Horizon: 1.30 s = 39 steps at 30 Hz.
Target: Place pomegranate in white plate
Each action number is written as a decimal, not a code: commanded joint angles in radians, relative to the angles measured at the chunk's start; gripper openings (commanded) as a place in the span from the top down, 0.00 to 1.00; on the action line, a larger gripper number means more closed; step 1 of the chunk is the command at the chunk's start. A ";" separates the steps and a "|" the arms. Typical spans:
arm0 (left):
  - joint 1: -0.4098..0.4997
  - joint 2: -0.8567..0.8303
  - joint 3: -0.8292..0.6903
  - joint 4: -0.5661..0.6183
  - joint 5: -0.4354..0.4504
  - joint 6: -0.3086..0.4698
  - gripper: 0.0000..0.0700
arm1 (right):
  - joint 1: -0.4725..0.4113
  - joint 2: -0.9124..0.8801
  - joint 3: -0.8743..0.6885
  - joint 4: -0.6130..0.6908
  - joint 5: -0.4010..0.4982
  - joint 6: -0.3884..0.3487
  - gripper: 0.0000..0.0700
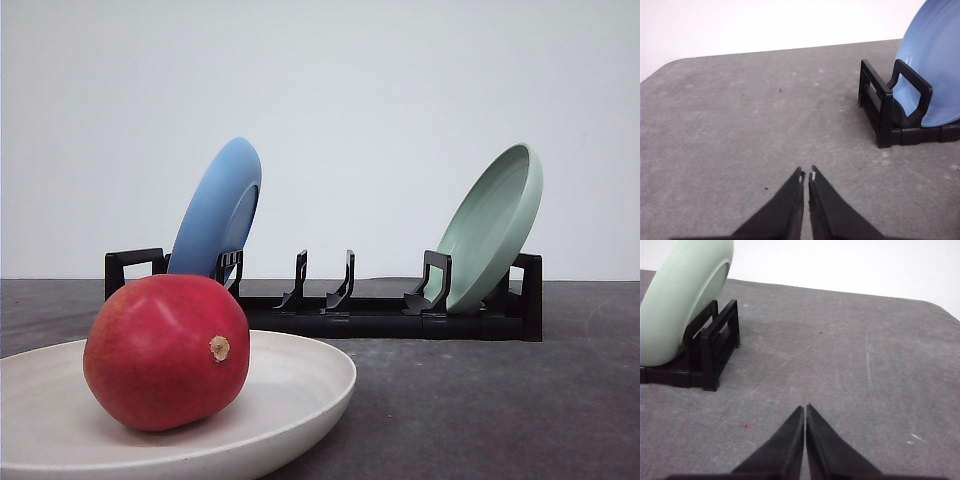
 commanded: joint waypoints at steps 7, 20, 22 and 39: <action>0.002 -0.002 -0.011 -0.001 0.001 0.011 1.00 | -0.002 -0.002 -0.004 0.013 0.000 0.003 1.00; 0.002 -0.002 -0.011 -0.001 0.001 0.011 1.00 | -0.002 -0.002 -0.004 0.013 0.000 0.003 1.00; 0.002 -0.002 -0.011 -0.001 0.001 0.011 1.00 | -0.002 -0.002 -0.004 0.013 0.000 0.003 1.00; 0.002 -0.002 -0.011 -0.001 0.001 0.011 1.00 | -0.002 -0.002 -0.004 0.013 0.000 0.003 1.00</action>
